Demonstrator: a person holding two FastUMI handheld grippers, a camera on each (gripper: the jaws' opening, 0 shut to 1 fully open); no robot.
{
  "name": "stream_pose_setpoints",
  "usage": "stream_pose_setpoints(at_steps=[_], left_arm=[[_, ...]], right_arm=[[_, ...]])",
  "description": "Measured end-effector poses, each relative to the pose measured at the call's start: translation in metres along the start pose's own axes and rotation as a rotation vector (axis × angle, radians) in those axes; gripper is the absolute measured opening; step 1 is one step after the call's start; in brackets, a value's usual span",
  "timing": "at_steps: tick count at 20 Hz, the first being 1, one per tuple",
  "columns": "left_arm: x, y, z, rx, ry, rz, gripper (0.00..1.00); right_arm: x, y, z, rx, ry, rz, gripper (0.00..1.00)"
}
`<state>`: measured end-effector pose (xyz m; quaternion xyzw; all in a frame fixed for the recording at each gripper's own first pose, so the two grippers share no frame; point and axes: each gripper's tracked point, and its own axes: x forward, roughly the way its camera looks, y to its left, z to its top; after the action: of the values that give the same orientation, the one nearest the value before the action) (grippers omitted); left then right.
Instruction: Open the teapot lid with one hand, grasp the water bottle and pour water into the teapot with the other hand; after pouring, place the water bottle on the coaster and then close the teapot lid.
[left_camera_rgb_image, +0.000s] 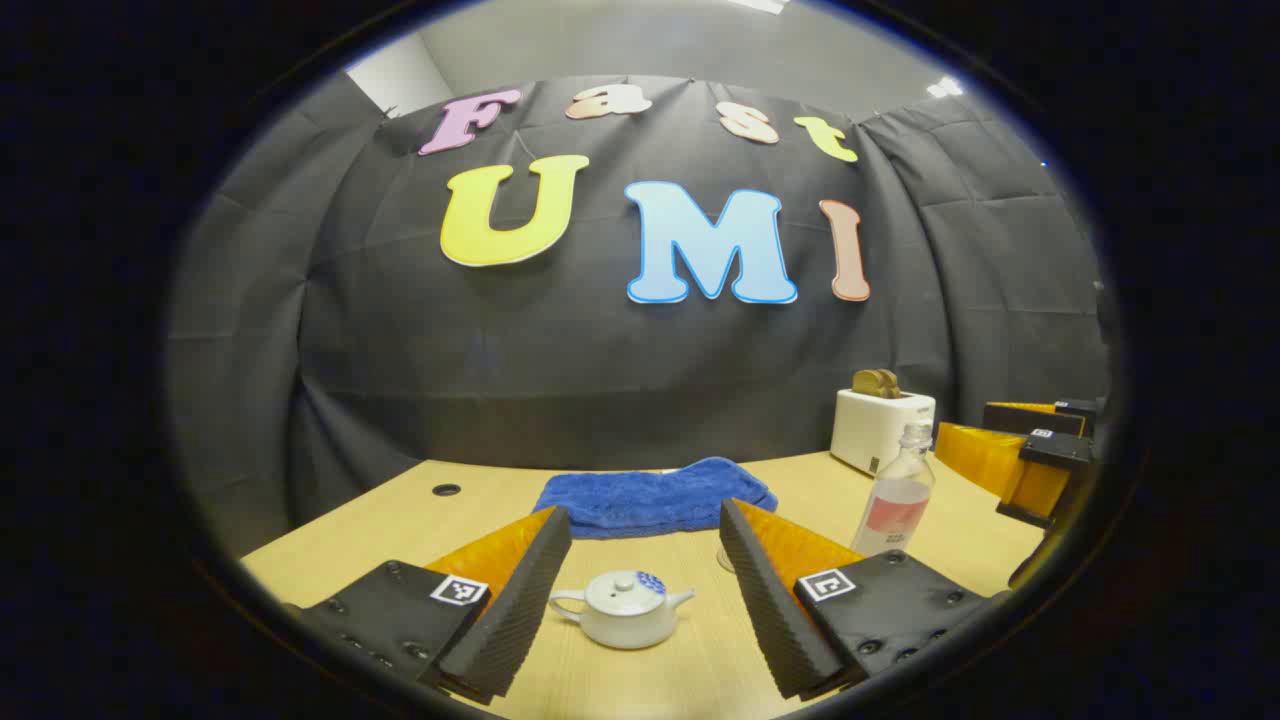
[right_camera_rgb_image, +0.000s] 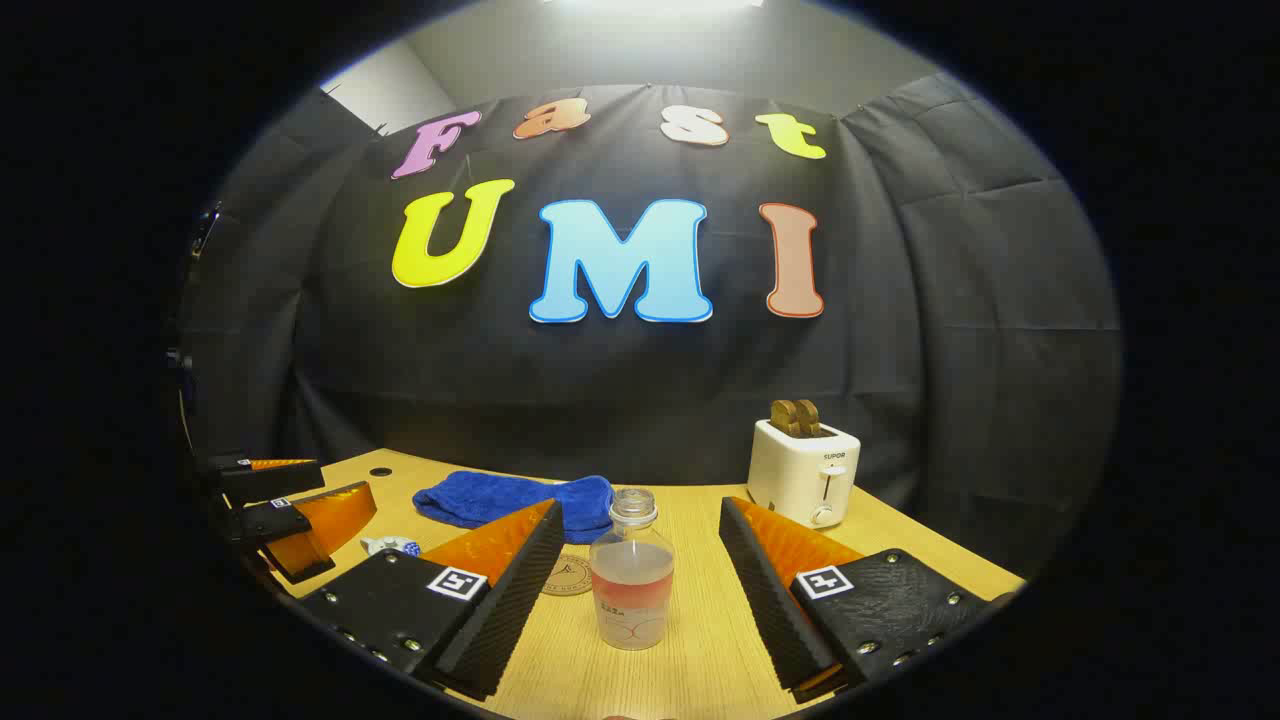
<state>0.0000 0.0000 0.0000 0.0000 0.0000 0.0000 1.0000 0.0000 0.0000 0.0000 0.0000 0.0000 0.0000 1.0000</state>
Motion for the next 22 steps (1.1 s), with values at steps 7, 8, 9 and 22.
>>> stream_pose_setpoints(at_steps=[7,8,9,22], left_arm=[[0.013,0.006,-0.016,-0.009,0.036,0.009,0.99],[0.016,0.006,-0.019,-0.011,0.045,0.008,0.99],[0.018,0.006,-0.022,-0.014,0.052,0.007,0.99],[0.058,0.017,-0.069,-0.019,0.134,0.026,0.96]], right_arm=[[0.001,0.001,-0.006,-0.008,0.012,0.001,0.97],[0.001,0.001,-0.007,-0.008,0.015,0.001,0.97],[0.001,0.0,-0.009,-0.006,0.018,0.0,0.97],[0.012,-0.011,-0.032,0.019,0.079,-0.014,0.97]])
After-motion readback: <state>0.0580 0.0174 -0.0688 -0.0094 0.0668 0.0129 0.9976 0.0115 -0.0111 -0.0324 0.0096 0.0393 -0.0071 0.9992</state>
